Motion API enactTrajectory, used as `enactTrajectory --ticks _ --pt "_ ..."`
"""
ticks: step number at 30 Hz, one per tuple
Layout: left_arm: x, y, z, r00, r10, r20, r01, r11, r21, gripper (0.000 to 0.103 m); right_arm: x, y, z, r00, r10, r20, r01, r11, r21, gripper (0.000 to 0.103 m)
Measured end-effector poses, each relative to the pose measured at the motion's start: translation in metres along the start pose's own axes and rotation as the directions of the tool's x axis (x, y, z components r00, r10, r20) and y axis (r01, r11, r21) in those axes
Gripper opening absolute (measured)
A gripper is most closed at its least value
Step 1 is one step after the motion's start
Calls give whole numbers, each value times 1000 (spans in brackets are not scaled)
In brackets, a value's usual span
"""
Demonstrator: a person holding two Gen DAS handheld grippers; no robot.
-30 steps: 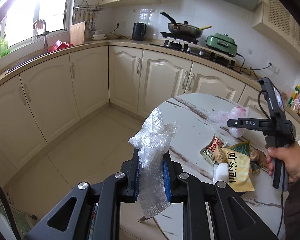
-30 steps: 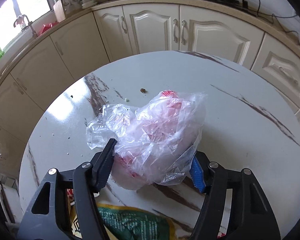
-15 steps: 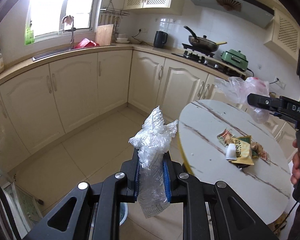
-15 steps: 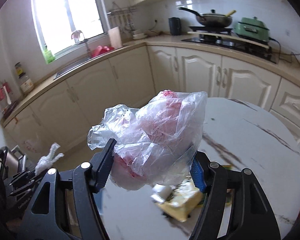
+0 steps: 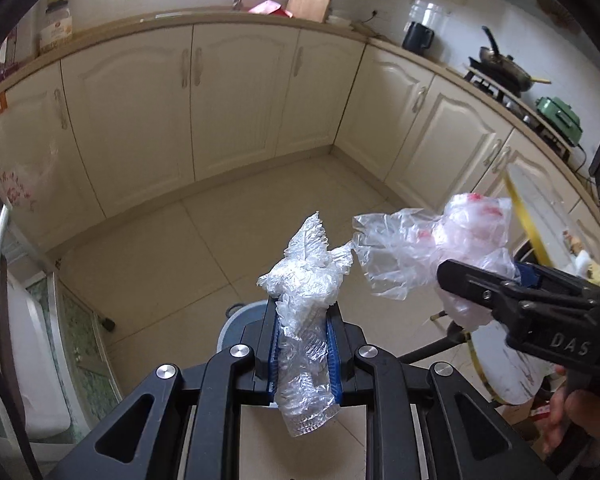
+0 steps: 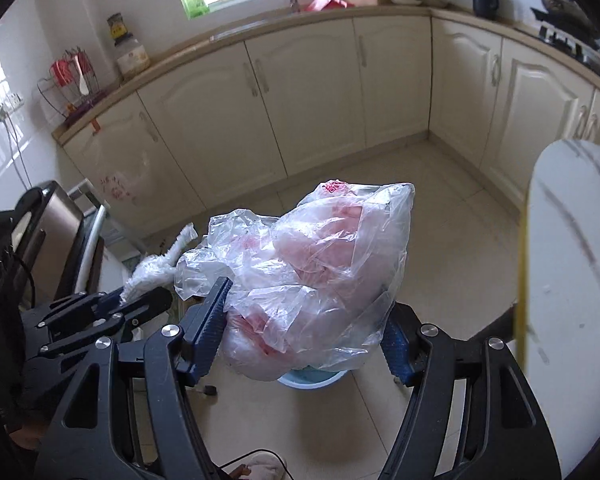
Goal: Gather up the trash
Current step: 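Carry both bags over the blue bin and open both grippers, then bring both tools back from the bin toward the table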
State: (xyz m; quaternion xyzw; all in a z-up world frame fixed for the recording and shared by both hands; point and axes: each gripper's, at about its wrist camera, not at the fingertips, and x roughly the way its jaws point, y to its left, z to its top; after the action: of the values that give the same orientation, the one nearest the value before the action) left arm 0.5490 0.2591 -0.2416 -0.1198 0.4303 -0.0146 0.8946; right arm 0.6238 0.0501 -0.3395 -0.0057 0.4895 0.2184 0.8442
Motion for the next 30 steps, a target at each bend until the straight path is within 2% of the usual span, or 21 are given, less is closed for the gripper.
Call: enactTrajectory --ticks 4,8,13,20,21,24,26,28,30 --pt "50 25 -19 993 10 -114 -11 1000 -14 16 86 -5 -19 990 -36 -135 38 999 15 66" --pt "100 41 -33 974 30 -223 -31 999 -4 16 165 -17 -45 961 -30 -275 44 998 47 66" --pt "148 53 -47 948 43 -314 -43 999 6 16 231 -18 -60 931 -14 -364 26 999 26 68" --pt "181 52 -47 931 44 -362 -41 999 16 19 272 -34 -66 914 32 -404 -9 998 60 70" --pt "184 52 -42 930 47 -365 -44 999 17 20 273 -40 -66 911 31 -412 -5 998 62 73" --pt "187 51 -36 930 60 -362 -62 998 6 36 276 -45 -66 911 26 -411 -2 998 59 80" --pt "184 53 -36 933 71 -353 -74 997 6 53 274 -48 -65 916 19 -402 7 998 64 83" --pt "181 54 -37 936 67 -346 -72 997 -1 61 269 -53 -65 919 17 -394 11 998 70 86" --pt "173 49 -34 939 66 -337 -71 997 -1 62 265 -52 -64 922 13 -387 18 997 75 89"
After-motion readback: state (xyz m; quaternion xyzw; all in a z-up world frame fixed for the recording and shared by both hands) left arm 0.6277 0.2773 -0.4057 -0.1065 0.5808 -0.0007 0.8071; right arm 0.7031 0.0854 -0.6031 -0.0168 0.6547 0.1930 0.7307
